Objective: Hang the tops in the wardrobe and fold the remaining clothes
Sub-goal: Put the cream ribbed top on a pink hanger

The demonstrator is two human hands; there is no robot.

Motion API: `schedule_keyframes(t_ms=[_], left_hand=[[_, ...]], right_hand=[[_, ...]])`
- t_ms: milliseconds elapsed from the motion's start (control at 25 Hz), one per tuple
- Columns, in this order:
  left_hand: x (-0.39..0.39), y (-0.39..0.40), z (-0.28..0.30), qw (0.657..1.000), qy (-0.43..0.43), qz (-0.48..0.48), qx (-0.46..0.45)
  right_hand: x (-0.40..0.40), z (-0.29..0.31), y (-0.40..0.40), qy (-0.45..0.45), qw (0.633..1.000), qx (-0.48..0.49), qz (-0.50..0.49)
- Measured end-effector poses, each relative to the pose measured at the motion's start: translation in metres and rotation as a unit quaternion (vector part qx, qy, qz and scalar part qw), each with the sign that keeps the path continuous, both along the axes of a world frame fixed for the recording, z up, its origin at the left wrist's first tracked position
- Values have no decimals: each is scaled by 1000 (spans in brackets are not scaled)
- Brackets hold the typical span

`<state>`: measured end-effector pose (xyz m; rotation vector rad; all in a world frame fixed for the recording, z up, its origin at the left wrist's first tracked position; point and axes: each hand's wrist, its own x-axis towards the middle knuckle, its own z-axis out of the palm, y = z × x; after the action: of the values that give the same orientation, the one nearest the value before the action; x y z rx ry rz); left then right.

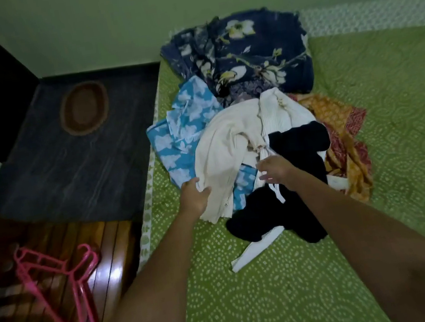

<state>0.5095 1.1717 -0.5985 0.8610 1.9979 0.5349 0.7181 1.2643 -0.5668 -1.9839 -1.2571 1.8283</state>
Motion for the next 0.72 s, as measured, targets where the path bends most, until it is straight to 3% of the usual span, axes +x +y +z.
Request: schedule_keyframes(t_ms=[160, 320, 440, 520, 640, 720], left_hand=[[-7, 4, -92, 964, 132, -210, -94], [-13, 19, -138, 974, 109, -150, -132], [-17, 35, -148, 986, 68, -128, -77], [-18, 38, -142, 981, 50, -174, -64], [-19, 21, -119, 952, 34, -296, -72], [-11, 0, -103, 917, 24, -383, -109]], right_hand=[[-37, -90, 21, -14, 1000, -7, -20], [-62, -141, 44, -68, 998, 11, 4], [-77, -150, 55, -90, 994, 64, -2], [-82, -149, 57, -89, 993, 75, 4], [-68, -128, 38, -13, 999, 14, -32], [-33, -116, 9, -60, 997, -35, 23]])
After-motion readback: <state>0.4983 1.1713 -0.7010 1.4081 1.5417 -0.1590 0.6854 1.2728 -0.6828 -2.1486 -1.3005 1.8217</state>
